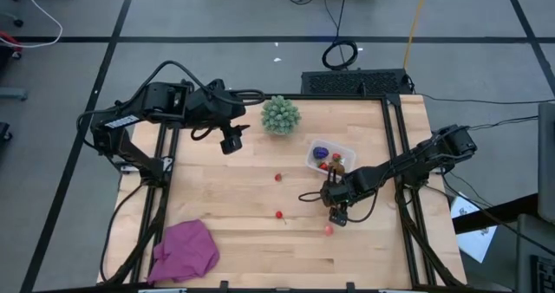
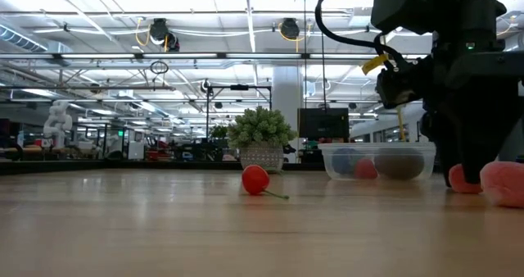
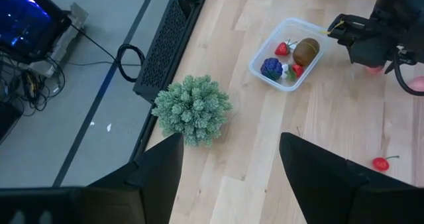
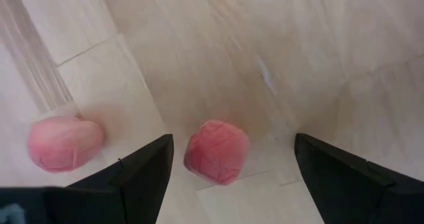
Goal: Pick and placing Produce into tupperware
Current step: Put the pink peach into the transparent bin
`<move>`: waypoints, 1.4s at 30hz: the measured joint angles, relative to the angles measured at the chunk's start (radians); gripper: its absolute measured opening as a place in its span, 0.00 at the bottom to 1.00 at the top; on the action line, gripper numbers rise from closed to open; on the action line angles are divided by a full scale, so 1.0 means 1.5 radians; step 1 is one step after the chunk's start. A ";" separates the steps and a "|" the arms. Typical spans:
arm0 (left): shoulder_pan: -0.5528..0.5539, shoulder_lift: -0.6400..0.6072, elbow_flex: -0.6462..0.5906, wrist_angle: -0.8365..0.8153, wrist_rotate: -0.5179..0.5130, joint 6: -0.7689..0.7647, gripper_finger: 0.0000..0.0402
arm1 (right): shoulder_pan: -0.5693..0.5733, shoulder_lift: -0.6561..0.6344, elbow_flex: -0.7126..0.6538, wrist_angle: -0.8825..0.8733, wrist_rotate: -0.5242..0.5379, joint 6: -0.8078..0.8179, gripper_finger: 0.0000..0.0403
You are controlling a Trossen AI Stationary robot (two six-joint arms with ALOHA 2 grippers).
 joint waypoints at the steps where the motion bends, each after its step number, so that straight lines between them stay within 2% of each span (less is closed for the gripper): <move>1: 0.000 0.000 0.000 0.000 0.000 0.000 0.64 | 0.000 0.000 0.000 0.000 0.000 0.004 0.75; 9: 0.000 0.000 0.000 0.000 0.000 0.000 0.64 | 0.009 0.000 0.000 0.011 0.000 0.021 0.73; 28: -0.001 0.000 0.000 0.000 0.022 0.000 0.64 | 0.014 0.000 0.000 0.027 0.002 0.023 0.40; 42: 0.000 0.000 0.000 0.000 0.022 0.000 0.64 | 0.014 0.000 0.000 0.027 0.004 0.023 0.33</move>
